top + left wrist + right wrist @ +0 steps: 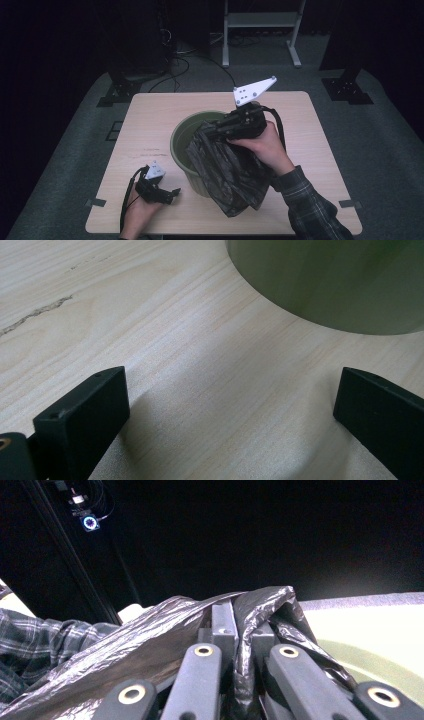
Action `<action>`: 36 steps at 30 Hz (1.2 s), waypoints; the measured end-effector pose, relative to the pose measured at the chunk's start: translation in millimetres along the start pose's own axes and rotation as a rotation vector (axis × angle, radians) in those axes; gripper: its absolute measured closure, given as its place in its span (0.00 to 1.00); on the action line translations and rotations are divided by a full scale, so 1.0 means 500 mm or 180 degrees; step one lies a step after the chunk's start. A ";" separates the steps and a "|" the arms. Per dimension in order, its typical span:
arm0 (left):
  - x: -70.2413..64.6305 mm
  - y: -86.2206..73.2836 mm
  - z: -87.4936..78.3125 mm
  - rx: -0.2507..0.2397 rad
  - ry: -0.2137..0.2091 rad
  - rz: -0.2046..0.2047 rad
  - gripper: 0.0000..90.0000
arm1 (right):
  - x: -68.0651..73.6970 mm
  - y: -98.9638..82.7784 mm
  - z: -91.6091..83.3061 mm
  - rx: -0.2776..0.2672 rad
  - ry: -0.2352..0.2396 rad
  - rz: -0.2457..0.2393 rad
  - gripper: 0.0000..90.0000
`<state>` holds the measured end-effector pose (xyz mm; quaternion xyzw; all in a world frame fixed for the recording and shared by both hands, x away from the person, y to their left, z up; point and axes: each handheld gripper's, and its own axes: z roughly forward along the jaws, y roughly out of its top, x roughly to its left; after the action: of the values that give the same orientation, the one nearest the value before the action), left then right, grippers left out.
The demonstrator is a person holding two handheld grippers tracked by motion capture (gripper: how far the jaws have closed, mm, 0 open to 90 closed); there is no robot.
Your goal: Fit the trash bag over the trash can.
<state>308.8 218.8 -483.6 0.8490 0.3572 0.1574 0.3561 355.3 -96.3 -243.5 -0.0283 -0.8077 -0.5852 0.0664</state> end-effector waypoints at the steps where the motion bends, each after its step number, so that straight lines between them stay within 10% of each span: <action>1: 0.000 0.000 0.000 0.0001 -0.0002 -0.0001 0.00 | -0.002 0.005 0.005 -0.0001 0.0002 -0.0008 0.97; 36: 0.000 0.000 0.000 -0.0004 0.0002 0.0000 0.00 | -0.106 0.132 0.214 -0.0067 0.0362 0.0011 0.97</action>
<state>308.8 218.8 -483.6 0.8487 0.3573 0.1579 0.3566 408.0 27.7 -221.9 0.0029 -0.7963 -0.5942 0.1130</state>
